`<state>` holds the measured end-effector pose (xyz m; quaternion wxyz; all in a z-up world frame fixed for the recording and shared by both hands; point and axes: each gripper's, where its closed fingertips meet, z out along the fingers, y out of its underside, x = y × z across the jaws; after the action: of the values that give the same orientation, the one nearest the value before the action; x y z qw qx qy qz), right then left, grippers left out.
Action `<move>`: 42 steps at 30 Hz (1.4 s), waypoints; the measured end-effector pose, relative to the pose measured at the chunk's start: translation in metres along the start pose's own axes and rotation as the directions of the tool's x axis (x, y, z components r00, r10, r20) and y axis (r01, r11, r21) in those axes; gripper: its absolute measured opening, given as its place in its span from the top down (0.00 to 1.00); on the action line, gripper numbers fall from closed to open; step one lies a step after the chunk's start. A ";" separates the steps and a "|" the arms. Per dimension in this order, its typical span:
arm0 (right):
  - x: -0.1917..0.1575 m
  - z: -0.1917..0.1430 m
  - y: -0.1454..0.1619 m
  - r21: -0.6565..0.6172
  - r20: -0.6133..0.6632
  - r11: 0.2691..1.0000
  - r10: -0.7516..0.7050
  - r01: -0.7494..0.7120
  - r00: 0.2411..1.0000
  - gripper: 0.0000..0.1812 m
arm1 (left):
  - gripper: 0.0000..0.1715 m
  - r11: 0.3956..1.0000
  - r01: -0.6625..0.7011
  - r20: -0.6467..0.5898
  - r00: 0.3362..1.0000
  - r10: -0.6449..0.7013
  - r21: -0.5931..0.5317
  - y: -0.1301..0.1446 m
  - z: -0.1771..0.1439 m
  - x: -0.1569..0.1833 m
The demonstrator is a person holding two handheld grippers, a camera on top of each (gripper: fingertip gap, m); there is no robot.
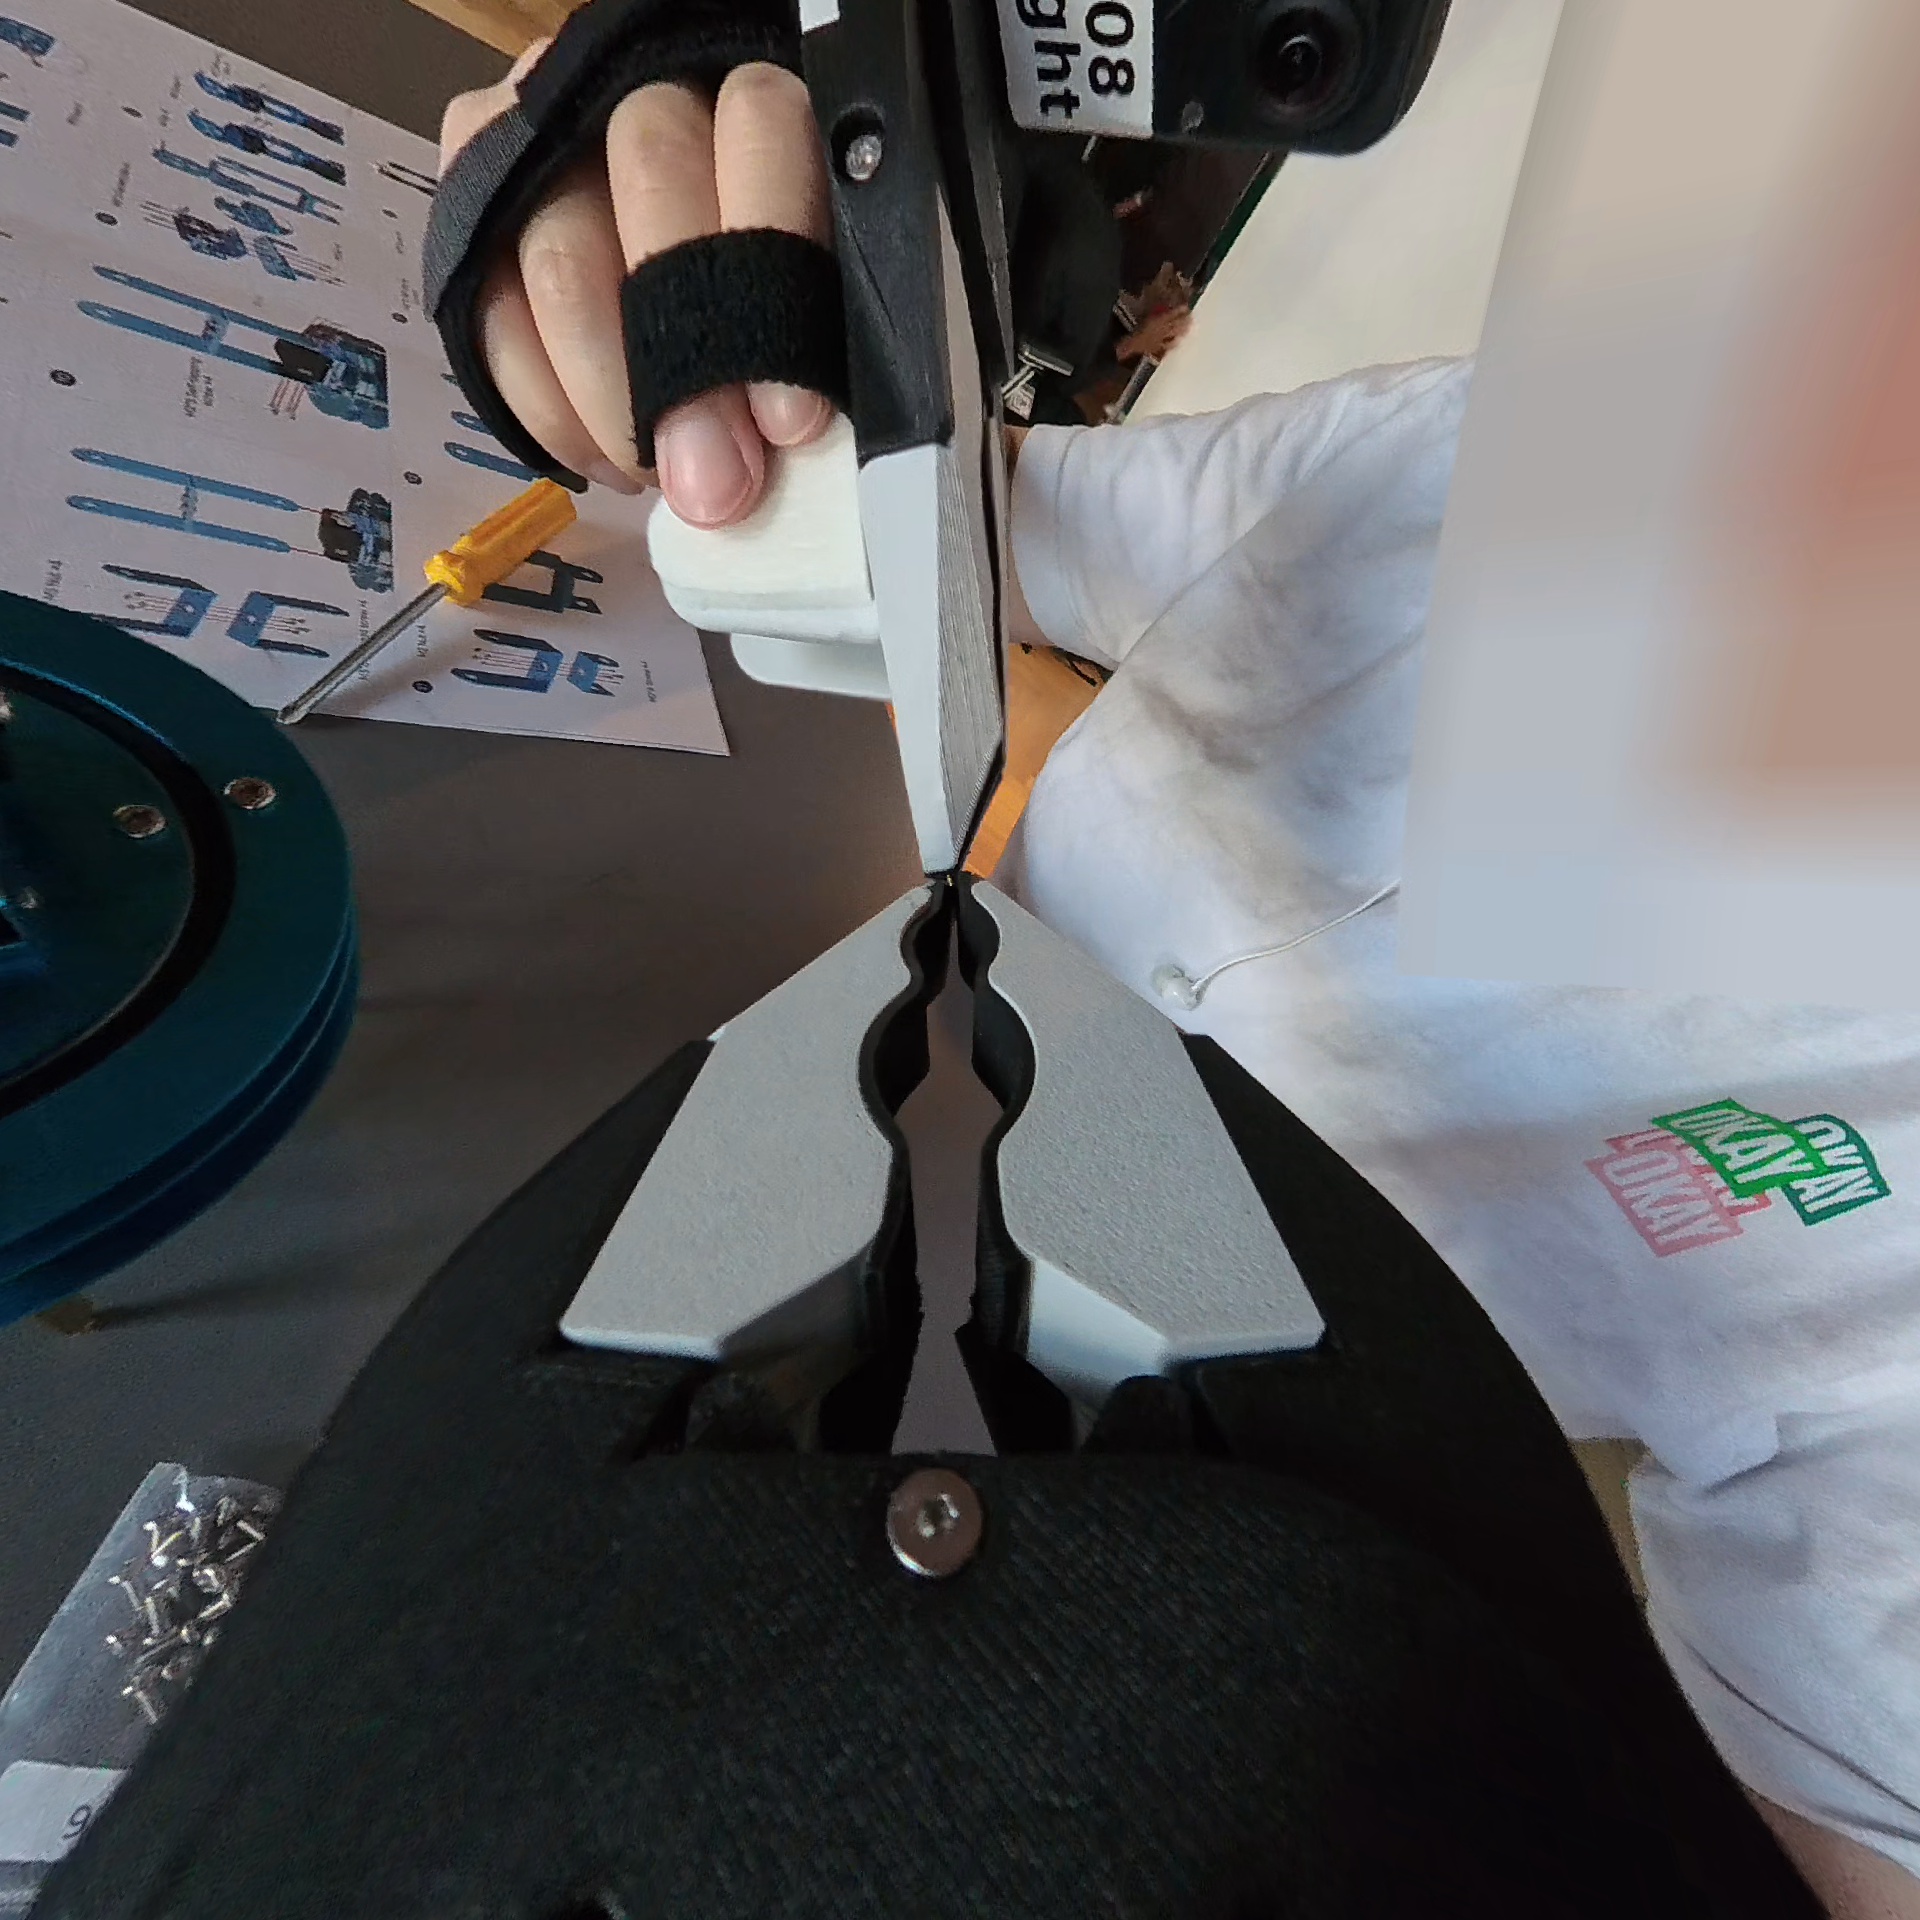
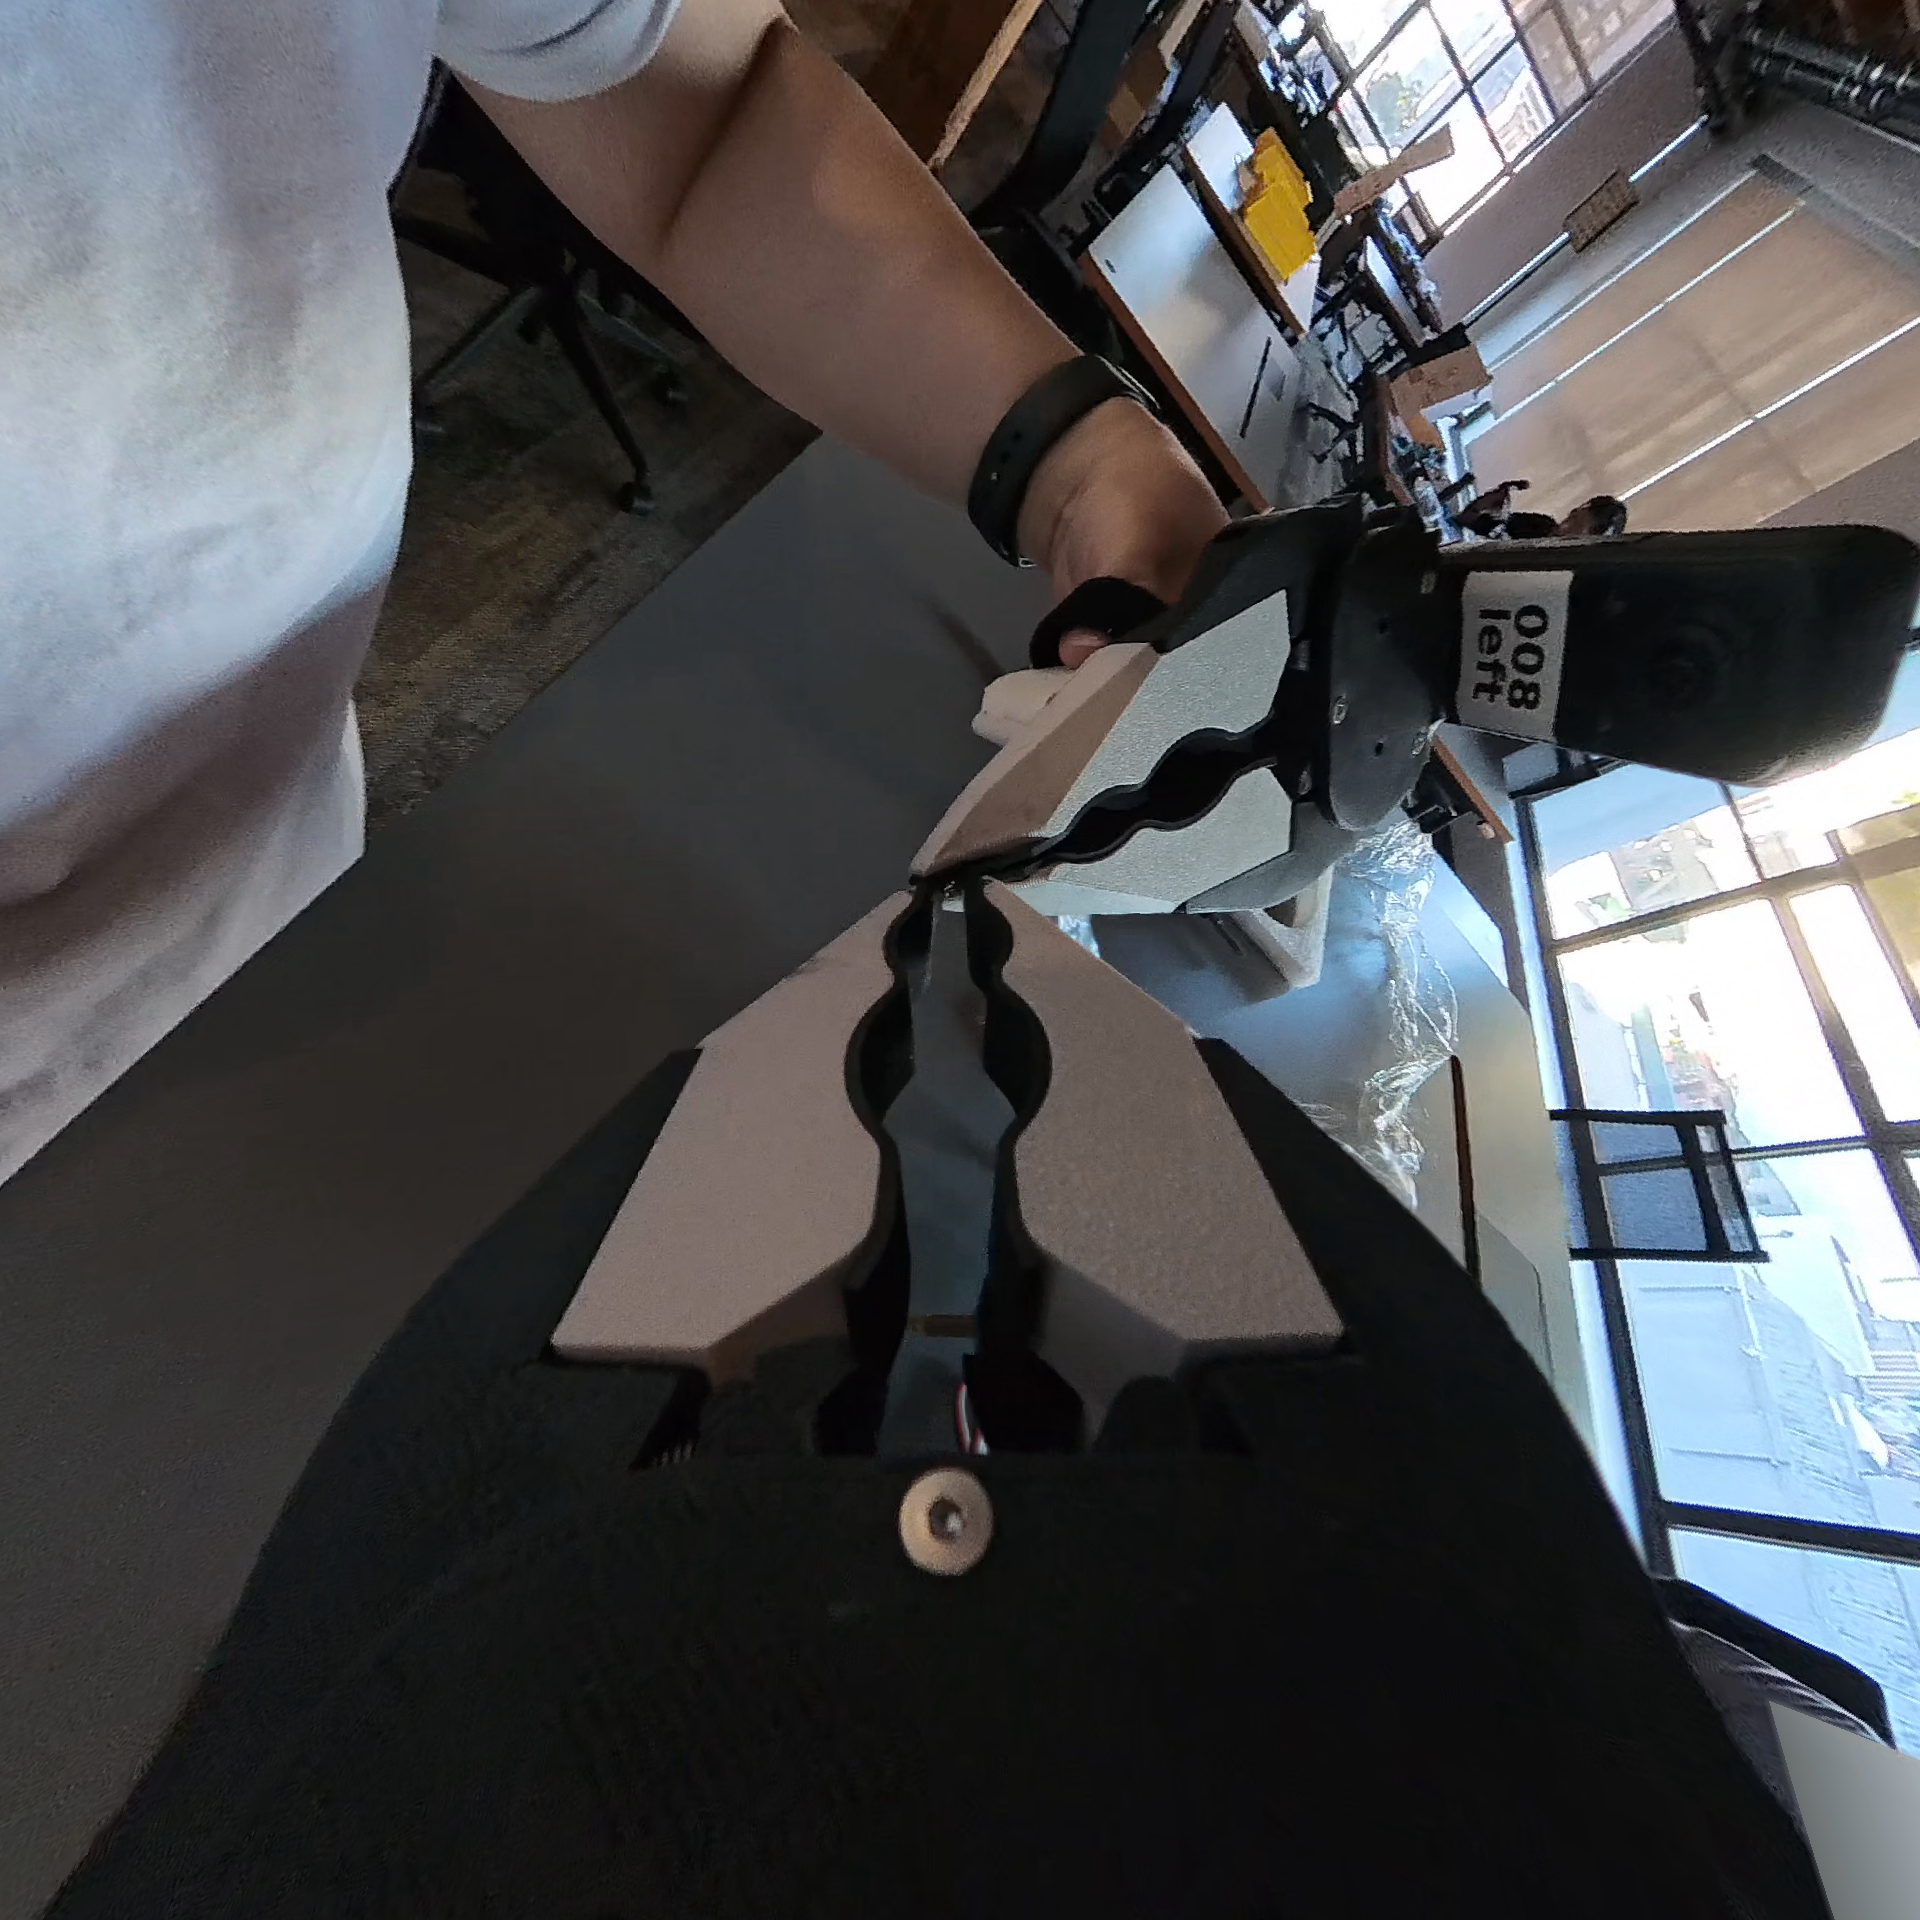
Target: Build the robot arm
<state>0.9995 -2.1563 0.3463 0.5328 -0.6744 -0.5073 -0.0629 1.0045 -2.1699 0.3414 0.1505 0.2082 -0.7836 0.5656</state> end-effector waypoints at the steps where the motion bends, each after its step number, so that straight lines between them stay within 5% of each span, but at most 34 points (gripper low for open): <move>1: -0.001 0.000 0.000 0.003 0.010 1.000 0.009 -0.009 1.000 0.98 | 1.00 1.000 0.002 -0.004 1.000 -0.002 -0.007 0.000 0.001 0.001; 16: 0.002 -0.010 -0.004 0.057 -0.015 0.996 0.070 -0.069 0.997 0.99 | 0.96 0.999 0.013 -0.034 0.999 -0.011 0.038 -0.011 0.001 0.002; 26: 0.020 -0.030 0.014 0.124 -0.073 0.966 0.237 -0.227 0.969 1.00 | 0.92 0.985 -0.044 0.206 0.979 0.009 0.167 -0.014 -0.036 -0.030; 36: 0.036 -0.051 0.020 0.264 -0.043 0.887 0.403 -0.379 0.914 0.99 | 0.94 0.977 -0.041 0.255 0.967 -0.014 0.209 -0.025 -0.023 -0.044; 39: 0.042 -0.056 0.031 0.252 -0.063 0.874 0.444 -0.416 0.894 0.99 | 0.91 0.980 -0.101 0.434 0.901 0.017 0.170 -0.034 -0.041 -0.069; 42: 0.050 -0.065 0.044 0.238 -0.110 0.868 0.469 -0.435 0.876 0.99 | 0.78 0.977 -0.186 0.674 0.736 0.071 0.100 -0.046 -0.076 -0.109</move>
<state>1.0860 -2.1726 0.3756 0.6396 -0.7081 -0.2927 0.0615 1.1222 -2.0933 0.3516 -0.1960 0.3529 -0.7499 0.5241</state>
